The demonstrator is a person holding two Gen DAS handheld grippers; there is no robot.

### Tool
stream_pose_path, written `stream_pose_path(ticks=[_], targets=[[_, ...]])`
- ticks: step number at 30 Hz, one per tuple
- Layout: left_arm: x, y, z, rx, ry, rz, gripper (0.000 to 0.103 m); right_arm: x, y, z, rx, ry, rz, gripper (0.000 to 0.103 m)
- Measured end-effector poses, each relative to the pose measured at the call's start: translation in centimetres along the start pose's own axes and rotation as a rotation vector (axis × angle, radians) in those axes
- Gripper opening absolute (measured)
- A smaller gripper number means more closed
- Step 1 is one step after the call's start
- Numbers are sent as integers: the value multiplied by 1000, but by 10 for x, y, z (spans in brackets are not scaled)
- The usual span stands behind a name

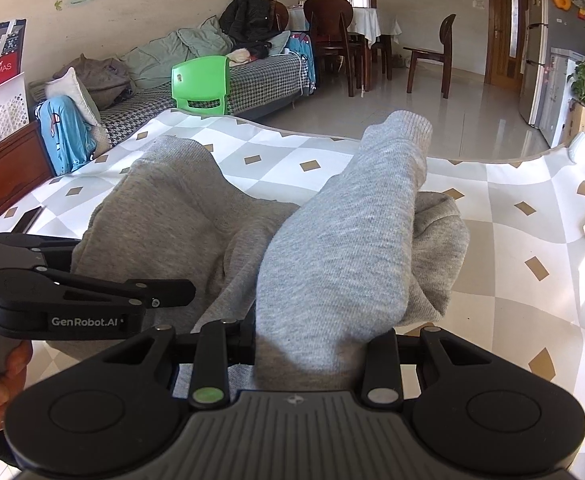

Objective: Fold clothes

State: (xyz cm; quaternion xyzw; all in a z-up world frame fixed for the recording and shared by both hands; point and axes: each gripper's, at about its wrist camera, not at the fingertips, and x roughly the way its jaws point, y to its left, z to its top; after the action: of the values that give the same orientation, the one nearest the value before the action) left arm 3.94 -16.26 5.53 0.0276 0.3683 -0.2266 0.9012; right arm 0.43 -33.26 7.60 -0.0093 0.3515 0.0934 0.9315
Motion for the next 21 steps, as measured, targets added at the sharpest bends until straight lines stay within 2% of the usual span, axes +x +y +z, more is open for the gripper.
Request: stream_pose_path(ticks=[10,21], targets=[[27,-50,0,0,38,-71,51,-17,-47,-20,80,14,-67,33],[69,-127,25,53,54,-158,50,-33,-110,-27,195,-3,-188,33]])
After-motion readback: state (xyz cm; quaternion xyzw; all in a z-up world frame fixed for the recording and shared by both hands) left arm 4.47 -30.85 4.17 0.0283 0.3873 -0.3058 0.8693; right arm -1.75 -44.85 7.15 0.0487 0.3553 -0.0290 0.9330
